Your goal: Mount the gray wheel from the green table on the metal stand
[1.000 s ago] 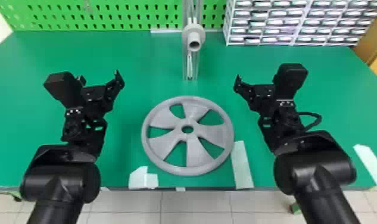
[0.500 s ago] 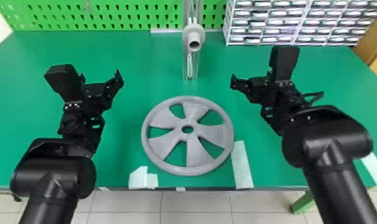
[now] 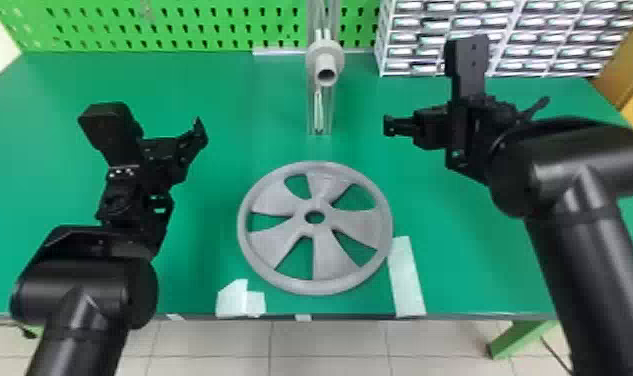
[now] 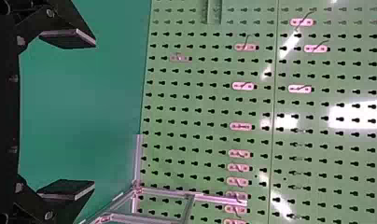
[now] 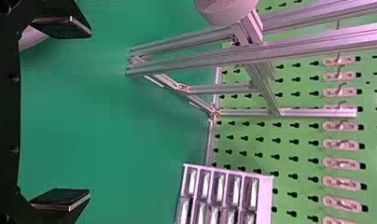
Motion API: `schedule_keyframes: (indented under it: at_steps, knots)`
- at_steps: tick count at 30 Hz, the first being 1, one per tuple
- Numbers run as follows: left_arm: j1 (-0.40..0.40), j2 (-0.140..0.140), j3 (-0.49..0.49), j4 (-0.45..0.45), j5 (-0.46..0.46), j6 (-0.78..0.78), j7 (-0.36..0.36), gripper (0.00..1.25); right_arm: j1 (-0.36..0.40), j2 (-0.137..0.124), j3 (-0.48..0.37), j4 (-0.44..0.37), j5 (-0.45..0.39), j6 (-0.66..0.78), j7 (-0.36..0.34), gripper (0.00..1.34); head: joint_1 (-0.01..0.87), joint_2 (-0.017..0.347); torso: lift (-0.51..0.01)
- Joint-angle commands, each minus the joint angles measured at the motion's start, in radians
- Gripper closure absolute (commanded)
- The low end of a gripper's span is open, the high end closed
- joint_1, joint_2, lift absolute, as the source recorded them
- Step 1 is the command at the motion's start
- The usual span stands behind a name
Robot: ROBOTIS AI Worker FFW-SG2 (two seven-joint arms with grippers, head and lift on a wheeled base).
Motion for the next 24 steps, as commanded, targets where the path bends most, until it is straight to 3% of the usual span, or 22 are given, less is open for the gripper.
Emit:
schedule_keyframes:
  at_steps: [1, 9, 24]
  knots:
    - [0.002, 0.000, -0.002, 0.000, -0.005, 0.000, 0.000, 0.21, -0.064, -0.013, 0.017, 0.042, -0.005, 0.075, 0.031, 0.10, 0.867, 0.052, -0.100]
    - [0.004, 0.000, -0.003, 0.000, -0.019, 0.000, 0.001, 0.21, -0.173, -0.025, 0.065, 0.156, 0.005, 0.181, 0.143, 0.10, 0.867, 0.052, -0.100]
    - [0.004, 0.000, -0.008, 0.001, -0.029, 0.000, 0.000, 0.21, -0.340, -0.004, 0.184, 0.379, 0.207, 0.270, 0.457, 0.10, 0.867, 0.052, -0.100]
